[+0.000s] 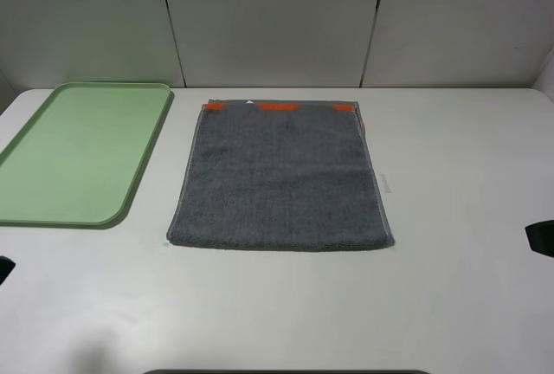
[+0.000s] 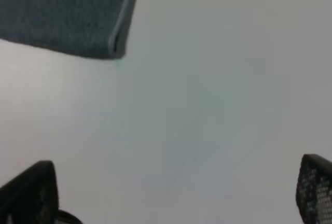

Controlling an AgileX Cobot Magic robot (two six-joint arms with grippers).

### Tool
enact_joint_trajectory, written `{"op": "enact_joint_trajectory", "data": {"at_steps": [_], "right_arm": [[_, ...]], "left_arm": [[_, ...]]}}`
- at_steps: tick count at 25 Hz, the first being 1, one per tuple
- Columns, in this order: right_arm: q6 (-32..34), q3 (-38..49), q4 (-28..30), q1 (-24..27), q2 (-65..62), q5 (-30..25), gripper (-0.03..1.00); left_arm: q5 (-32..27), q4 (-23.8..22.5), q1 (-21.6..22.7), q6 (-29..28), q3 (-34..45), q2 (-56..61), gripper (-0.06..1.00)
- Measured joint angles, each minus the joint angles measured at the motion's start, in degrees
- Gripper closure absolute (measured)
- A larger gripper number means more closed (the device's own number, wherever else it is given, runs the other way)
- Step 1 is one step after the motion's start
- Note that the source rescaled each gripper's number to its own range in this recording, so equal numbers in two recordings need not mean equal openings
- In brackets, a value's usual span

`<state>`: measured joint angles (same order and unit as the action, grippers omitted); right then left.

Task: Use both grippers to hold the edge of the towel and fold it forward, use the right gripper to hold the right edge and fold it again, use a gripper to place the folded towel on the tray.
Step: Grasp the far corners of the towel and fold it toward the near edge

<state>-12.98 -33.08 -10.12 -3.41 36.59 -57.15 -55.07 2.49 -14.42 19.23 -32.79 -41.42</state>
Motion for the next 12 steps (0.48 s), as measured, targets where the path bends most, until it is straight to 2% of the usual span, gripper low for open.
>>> {"op": "enact_joint_trajectory", "data": {"at_steps": [7, 12], "right_arm": [[-6.7, -3.6, -3.0, 0.0, 7.0, 0.4, -0.03], [-12.8, -3.9, -3.7, 0.0, 12.3, 2.8, -0.03]], "left_arm": [[0.8, -4.5, -8.5, 0.0, -2.2, -9.1, -0.04], [2.4, -6.1, -10.6, 0.1, -4.5, -13.5, -0.04]]}}
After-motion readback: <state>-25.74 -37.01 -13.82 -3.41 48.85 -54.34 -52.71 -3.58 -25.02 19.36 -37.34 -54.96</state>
